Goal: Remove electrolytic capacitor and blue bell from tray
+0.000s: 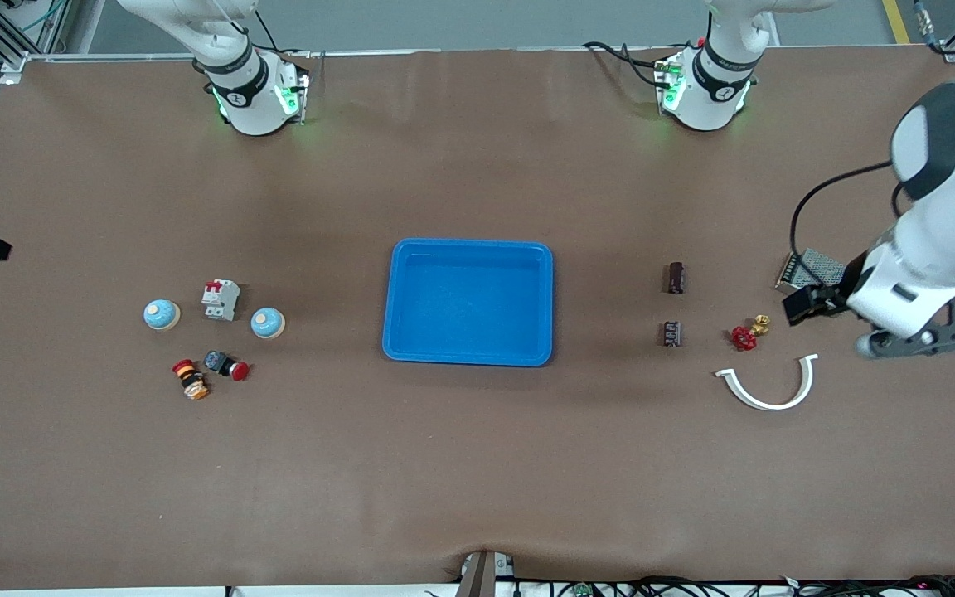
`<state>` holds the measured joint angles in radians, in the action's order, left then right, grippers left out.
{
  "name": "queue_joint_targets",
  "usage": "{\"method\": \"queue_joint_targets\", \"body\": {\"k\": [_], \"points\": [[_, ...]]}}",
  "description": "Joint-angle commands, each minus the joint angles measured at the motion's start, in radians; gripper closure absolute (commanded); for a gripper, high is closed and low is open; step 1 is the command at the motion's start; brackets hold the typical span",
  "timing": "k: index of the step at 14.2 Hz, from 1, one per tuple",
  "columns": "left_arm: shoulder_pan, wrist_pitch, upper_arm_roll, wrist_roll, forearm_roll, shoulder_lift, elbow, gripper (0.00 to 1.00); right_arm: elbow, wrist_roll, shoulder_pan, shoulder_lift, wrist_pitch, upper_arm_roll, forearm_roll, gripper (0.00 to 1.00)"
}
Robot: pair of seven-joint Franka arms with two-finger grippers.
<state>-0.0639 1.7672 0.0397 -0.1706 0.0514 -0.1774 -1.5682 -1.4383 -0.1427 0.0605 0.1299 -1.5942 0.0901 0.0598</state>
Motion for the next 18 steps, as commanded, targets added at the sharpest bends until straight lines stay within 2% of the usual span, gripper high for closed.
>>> {"method": "queue_joint_targets", "body": {"k": [1,3,4,6,9,12,14,16,18], "points": [[-0.036,-0.078,-0.05,0.078,-0.033,0.088,-0.016,0.0,-0.114,0.056,-0.002,-0.071,-0.061,-0.01,-0.023,0.0],[-0.043,-0.135,-0.061,0.112,-0.033,0.133,-0.015,0.0,-0.116,0.21,-0.025,-0.079,-0.069,-0.015,-0.024,0.0],[-0.046,-0.155,-0.061,0.114,-0.033,0.159,-0.016,0.0,-0.114,0.213,-0.031,-0.081,-0.069,-0.013,-0.025,0.0],[-0.048,-0.198,-0.06,0.115,-0.036,0.199,-0.018,0.0,-0.125,0.209,-0.03,-0.105,-0.064,-0.013,-0.025,0.0],[-0.059,-0.252,-0.061,0.12,-0.036,0.251,-0.021,0.0,-0.197,0.109,-0.033,-0.153,-0.078,-0.013,-0.026,0.0],[-0.062,-0.278,-0.061,0.134,-0.035,0.291,-0.029,0.0,-0.33,0.107,-0.022,-0.242,-0.168,-0.01,-0.025,0.0],[-0.089,-0.302,-0.081,0.143,-0.035,0.295,-0.017,0.0,-0.326,0.098,-0.024,-0.239,-0.159,-0.01,-0.026,0.0],[-0.099,-0.311,-0.096,0.137,-0.062,0.28,0.052,0.0,-0.318,0.097,-0.033,-0.234,-0.148,-0.012,-0.025,0.0],[-0.1,-0.391,-0.104,0.14,-0.088,0.222,0.143,0.0,-0.295,0.094,-0.041,-0.234,-0.132,-0.012,-0.026,0.0]]}}
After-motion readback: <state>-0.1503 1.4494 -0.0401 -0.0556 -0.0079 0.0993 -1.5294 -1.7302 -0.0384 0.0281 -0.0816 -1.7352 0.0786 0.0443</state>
